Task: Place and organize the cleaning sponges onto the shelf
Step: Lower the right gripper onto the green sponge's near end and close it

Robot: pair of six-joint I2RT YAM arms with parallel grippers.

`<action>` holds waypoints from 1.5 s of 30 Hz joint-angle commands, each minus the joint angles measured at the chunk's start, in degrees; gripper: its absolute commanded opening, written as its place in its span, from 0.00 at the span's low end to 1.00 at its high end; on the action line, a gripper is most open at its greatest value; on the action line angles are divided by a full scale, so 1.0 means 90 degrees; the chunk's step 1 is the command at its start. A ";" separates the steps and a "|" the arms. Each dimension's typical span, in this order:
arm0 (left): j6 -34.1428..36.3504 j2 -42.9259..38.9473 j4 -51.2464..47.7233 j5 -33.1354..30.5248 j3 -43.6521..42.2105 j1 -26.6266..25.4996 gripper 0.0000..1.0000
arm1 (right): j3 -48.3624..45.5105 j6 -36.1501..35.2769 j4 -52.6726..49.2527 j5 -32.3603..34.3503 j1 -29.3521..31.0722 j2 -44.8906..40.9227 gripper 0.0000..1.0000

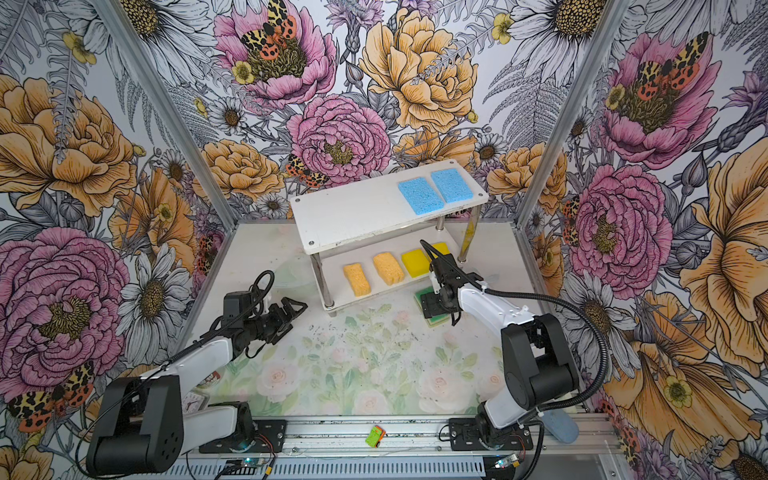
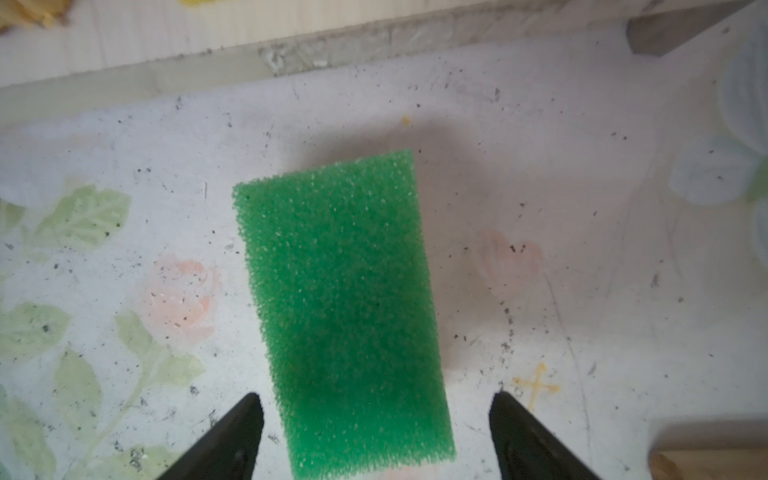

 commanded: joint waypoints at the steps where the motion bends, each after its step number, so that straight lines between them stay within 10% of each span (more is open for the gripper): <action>1: 0.0155 -0.0117 -0.0026 0.0018 -0.0042 0.0071 0.99 | 0.0113 -0.0186 0.0215 -0.0122 -0.0023 0.0182 0.87; 45: 0.0194 -0.0065 0.0014 0.0049 -0.0096 0.0115 0.99 | -0.0131 -0.0055 0.0459 -0.0376 0.0001 0.0224 0.48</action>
